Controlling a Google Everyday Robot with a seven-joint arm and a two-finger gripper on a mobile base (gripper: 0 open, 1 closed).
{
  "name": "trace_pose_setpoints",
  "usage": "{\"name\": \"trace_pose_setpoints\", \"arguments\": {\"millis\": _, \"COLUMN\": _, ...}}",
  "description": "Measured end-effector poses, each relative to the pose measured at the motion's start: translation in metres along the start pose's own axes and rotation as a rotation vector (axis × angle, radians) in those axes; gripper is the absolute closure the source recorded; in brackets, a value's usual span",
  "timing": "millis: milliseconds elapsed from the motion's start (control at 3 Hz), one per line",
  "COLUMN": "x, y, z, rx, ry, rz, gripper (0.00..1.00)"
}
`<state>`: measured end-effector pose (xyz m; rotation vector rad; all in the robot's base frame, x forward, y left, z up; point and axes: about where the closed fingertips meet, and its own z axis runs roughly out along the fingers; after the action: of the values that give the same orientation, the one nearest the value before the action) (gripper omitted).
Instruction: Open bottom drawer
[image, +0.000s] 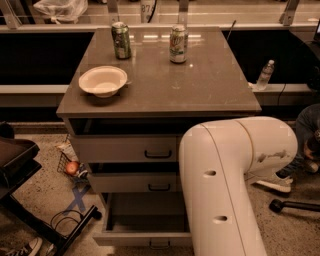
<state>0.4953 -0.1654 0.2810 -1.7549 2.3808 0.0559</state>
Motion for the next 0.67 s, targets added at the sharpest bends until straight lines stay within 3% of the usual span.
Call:
{"name": "trace_pose_setpoints", "arguments": {"millis": 333, "x": 0.0, "y": 0.0, "z": 0.0, "rx": 0.0, "ry": 0.0, "rz": 0.0, "gripper": 1.0}}
{"name": "trace_pose_setpoints", "arguments": {"millis": 667, "x": -0.005, "y": -0.005, "z": 0.017, "rx": -0.012, "ry": -0.048, "rz": -0.027, "gripper": 1.0}}
